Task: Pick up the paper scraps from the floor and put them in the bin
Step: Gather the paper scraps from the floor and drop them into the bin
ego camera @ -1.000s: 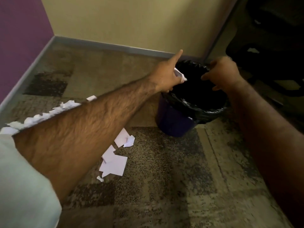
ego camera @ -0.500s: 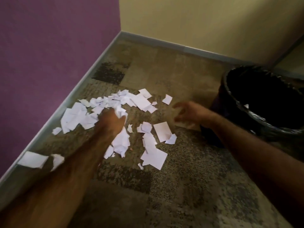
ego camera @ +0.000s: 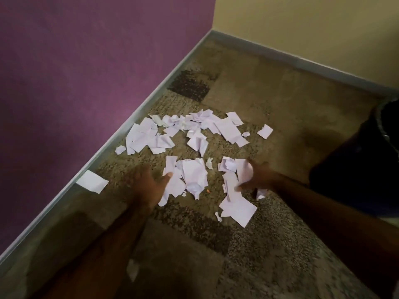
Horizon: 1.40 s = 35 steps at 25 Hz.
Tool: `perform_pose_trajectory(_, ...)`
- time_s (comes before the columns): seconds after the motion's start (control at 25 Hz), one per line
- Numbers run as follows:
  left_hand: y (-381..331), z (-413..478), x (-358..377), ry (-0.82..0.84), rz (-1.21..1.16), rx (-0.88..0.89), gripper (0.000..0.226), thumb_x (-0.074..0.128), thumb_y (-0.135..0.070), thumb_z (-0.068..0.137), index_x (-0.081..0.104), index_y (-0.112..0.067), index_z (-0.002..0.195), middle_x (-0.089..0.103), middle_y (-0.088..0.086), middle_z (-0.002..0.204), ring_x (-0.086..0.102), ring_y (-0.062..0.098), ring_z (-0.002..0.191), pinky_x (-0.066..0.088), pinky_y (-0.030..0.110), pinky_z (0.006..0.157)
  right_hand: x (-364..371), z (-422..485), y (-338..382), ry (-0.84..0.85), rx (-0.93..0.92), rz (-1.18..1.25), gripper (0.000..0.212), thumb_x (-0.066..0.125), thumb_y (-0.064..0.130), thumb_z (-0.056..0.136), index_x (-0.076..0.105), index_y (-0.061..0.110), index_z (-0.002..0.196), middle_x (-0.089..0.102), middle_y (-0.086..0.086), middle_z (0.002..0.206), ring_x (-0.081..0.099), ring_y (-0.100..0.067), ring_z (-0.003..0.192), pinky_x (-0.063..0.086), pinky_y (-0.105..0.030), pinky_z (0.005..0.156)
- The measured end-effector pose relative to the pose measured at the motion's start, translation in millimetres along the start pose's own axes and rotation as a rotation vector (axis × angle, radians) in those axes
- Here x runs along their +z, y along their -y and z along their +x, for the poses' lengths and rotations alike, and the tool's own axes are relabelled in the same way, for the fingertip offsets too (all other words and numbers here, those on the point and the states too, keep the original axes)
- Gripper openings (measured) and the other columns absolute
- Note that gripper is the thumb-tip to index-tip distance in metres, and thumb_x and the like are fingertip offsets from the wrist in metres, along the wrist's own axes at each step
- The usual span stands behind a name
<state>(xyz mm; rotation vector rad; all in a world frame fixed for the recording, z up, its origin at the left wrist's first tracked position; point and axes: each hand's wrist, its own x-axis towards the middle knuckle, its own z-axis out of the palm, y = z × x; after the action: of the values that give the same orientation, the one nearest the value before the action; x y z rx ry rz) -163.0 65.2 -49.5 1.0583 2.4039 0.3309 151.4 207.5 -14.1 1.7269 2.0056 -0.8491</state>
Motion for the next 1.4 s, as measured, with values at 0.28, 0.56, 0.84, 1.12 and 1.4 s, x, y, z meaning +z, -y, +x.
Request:
perform_pose_trajectory(0.28, -51, 2, 30, 0.100, -0.105, 0.192, 0.108, 0.076, -0.067, 0.060, 0.023, -0.037, 0.149, 0.024, 0.012, 0.158, 0.025, 0.035, 0.143, 0.027, 0.049, 0.113, 33, 13, 88, -0.033, -0.198, -0.170, 0.140, 0.088, 0.066, 0.043, 0.008, 0.038, 0.154, 0.015, -0.022, 0.158, 0.043, -0.044, 0.133, 0.050, -0.050, 0.097)
perform_pose_trajectory(0.56, -73, 16, 29, 0.157, 0.310, 0.397, 0.111, 0.081, -0.044, 0.072, 0.006, -0.037, 0.153, -0.002, 0.010, 0.163, 0.019, 0.044, 0.143, 0.035, 0.051, 0.109, 30, 20, 99, -0.043, -0.362, -0.490, 0.148, 0.089, 0.063, 0.044, -0.010, 0.046, 0.152, -0.022, -0.015, 0.162, 0.022, -0.053, 0.142, 0.044, -0.059, 0.099)
perform_pose_trajectory(0.84, -78, 23, 32, 0.220, 0.239, 0.368, 0.071, 0.082, -0.035, 0.073, 0.044, -0.024, 0.132, 0.023, 0.012, 0.146, 0.040, 0.035, 0.127, 0.047, 0.044, 0.099, 17, 37, 95, -0.064, -0.326, -0.533, 0.141, 0.094, 0.050, 0.045, 0.002, 0.048, 0.152, -0.027, -0.010, 0.161, 0.015, -0.052, 0.144, 0.048, -0.061, 0.096)
perform_pose_trajectory(1.12, -71, 26, 31, 0.248, 0.067, 0.350, 0.063, 0.074, -0.018, 0.083, 0.045, -0.011, 0.138, 0.038, 0.013, 0.147, 0.045, 0.028, 0.130, 0.038, 0.032, 0.105, -1, 54, 78, -0.022, -0.427, -0.604, 0.133, 0.091, 0.052, 0.049, 0.005, 0.052, 0.150, -0.006, -0.008, 0.165, 0.011, -0.045, 0.146, 0.038, -0.066, 0.104)
perform_pose_trajectory(1.4, -56, 14, 37, 0.268, -0.183, 0.257, 0.059, 0.070, -0.010, 0.086, 0.046, -0.008, 0.139, 0.052, 0.009, 0.141, 0.049, 0.026, 0.128, 0.040, 0.031, 0.106, 22, 35, 78, -0.108, -0.600, -0.428, 0.049, 0.075, 0.029, 0.081, 0.056, 0.034, 0.126, 0.038, -0.006, 0.141, 0.042, -0.026, 0.125, 0.052, -0.042, 0.094)
